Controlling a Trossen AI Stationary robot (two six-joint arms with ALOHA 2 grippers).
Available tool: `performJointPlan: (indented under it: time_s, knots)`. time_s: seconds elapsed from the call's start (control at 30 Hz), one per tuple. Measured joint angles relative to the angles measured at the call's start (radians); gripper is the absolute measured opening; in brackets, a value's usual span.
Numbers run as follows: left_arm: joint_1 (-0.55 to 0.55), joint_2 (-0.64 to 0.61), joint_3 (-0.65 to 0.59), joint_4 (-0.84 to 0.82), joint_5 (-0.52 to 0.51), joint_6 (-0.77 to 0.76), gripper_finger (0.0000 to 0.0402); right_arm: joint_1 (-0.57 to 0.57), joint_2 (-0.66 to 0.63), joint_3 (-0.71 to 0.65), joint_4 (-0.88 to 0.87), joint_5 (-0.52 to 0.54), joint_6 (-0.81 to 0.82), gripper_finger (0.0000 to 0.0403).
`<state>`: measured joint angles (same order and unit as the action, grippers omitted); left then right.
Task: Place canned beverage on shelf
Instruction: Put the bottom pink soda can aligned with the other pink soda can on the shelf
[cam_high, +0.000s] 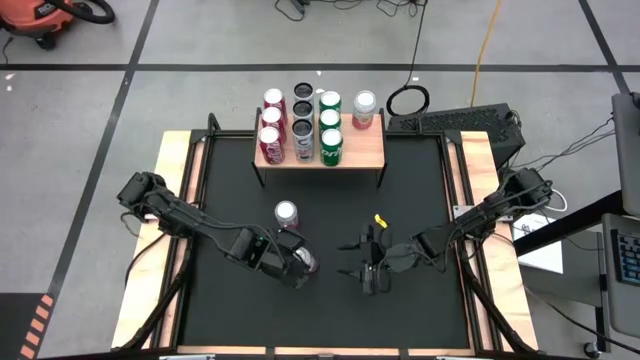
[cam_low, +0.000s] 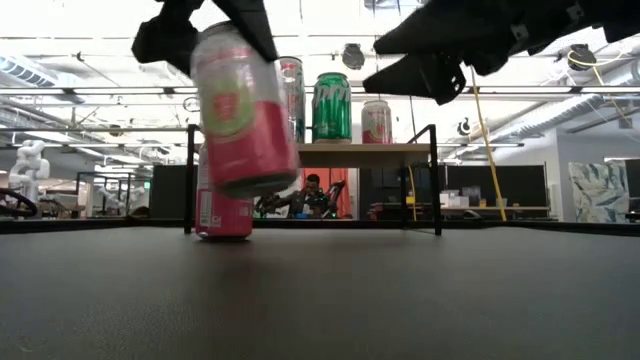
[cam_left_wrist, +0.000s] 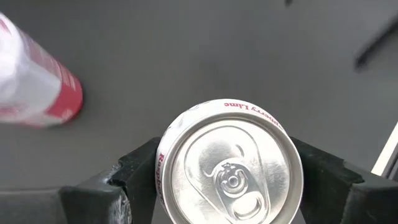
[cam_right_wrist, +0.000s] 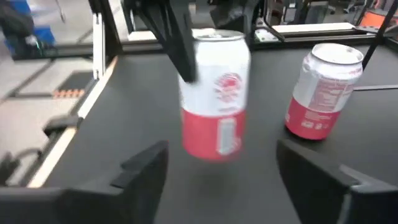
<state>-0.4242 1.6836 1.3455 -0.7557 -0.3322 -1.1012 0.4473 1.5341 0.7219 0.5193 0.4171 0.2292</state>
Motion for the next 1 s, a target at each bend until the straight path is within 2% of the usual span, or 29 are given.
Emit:
performJointPlan:
  time_s: [0.13, 0.27, 0.73, 1.0]
  knots:
    - [0.008, 0.000, 0.003, 0.047, -0.093, -0.019, 0.0282, -0.012, 0.000, 0.001, 0.054, 0.000, 0.018, 0.0324]
    - [0.026, 0.000, 0.003, 0.100, -0.109, -0.019, 0.0282, -0.022, -0.001, 0.017, 0.041, -0.002, 0.017, 0.0352]
    - [0.069, 0.000, 0.003, 0.174, -0.103, 0.070, 0.0282, -0.093, 0.000, 0.091, -0.108, -0.030, -0.042, 0.0357]
    - [0.085, 0.000, 0.003, 0.175, -0.103, 0.068, 0.0282, -0.136, 0.000, 0.091, -0.098, -0.139, -0.130, 0.0357]
